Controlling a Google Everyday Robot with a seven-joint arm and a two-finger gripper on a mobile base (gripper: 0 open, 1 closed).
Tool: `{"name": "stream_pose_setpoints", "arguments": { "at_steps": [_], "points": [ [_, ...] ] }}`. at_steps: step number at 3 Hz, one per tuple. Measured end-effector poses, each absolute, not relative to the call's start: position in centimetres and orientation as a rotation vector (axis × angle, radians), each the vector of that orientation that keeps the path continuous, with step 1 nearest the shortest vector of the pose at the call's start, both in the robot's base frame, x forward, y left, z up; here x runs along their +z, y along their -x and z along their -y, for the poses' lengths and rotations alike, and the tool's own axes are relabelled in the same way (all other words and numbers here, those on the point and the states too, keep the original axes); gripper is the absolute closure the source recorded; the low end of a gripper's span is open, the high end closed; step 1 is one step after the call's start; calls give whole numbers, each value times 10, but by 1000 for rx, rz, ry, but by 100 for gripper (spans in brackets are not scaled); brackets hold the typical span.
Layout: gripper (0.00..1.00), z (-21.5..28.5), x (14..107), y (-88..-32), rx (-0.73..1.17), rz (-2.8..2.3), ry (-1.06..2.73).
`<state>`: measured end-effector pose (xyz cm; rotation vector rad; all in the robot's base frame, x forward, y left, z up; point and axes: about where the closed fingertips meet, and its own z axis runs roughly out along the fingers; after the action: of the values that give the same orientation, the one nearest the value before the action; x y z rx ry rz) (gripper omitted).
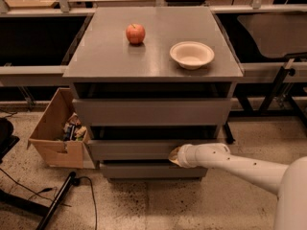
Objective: Close middle drawer
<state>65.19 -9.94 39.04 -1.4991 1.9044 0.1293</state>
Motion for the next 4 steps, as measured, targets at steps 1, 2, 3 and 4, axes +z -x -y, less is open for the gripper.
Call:
{"name": "stream_pose_setpoints", "arguments": {
  "at_steps": [1,2,3,4],
  "points": [
    [100,106,385,-687,161,-1863,1440],
    [100,106,385,-687,161,-1863,1440],
    [100,103,388,-665,193,-1869,1482],
    [100,126,407,-608,204,-1944,1602]
  ]
}}
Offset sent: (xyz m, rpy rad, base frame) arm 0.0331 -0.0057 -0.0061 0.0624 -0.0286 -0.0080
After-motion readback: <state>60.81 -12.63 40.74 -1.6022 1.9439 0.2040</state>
